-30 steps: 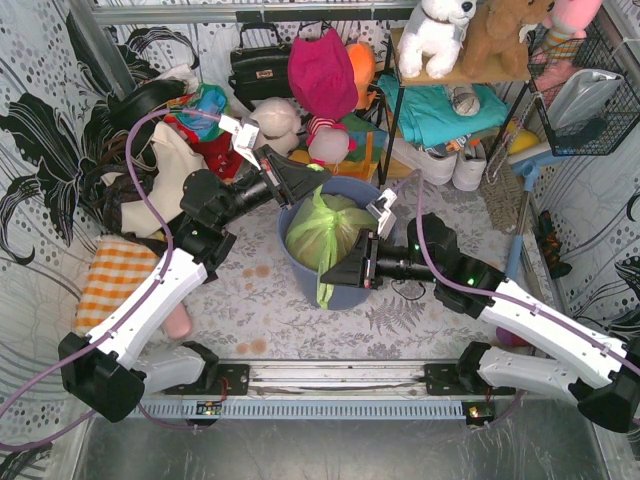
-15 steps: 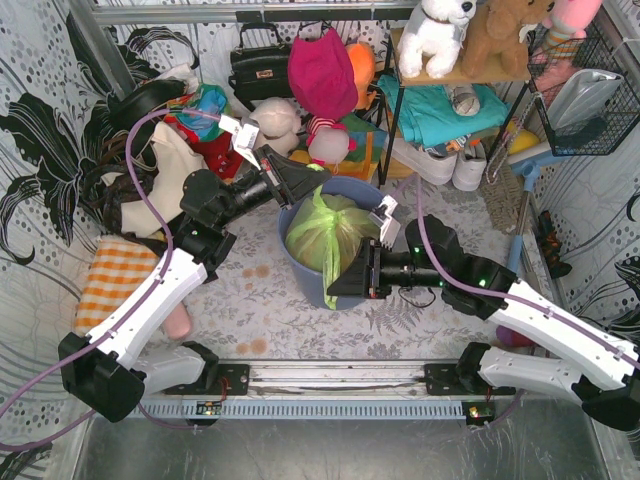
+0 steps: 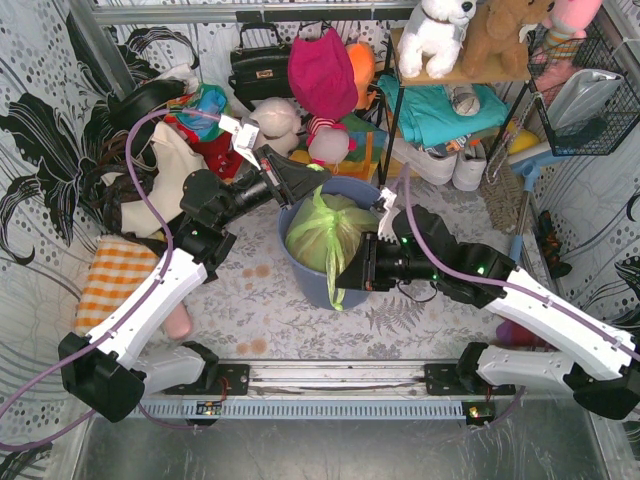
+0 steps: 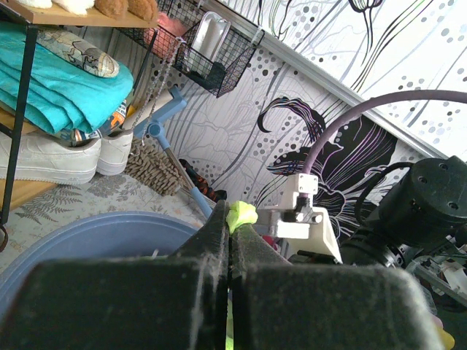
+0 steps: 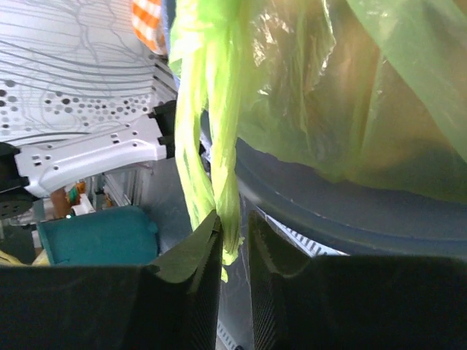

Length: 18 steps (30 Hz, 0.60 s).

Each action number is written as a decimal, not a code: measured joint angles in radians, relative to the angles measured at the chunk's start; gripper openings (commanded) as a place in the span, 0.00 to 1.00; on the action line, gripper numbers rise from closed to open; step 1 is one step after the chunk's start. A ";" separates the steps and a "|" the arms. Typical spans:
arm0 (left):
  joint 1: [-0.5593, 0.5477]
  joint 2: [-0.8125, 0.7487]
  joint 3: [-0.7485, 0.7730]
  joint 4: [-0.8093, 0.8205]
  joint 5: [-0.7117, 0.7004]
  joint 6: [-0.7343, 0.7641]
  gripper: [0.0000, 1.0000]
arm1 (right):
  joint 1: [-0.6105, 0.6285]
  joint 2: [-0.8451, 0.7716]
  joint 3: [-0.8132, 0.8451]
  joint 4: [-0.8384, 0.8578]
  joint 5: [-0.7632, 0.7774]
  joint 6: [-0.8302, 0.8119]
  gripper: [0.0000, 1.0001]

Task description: Tie the trash bag

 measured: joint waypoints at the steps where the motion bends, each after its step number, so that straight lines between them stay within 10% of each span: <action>1: 0.000 0.000 0.000 0.000 0.000 0.000 0.00 | 0.004 0.010 0.008 -0.019 0.007 -0.006 0.20; 18: 0.000 -0.002 0.000 0.000 0.000 0.001 0.00 | 0.124 0.121 0.130 -0.197 0.177 -0.074 0.26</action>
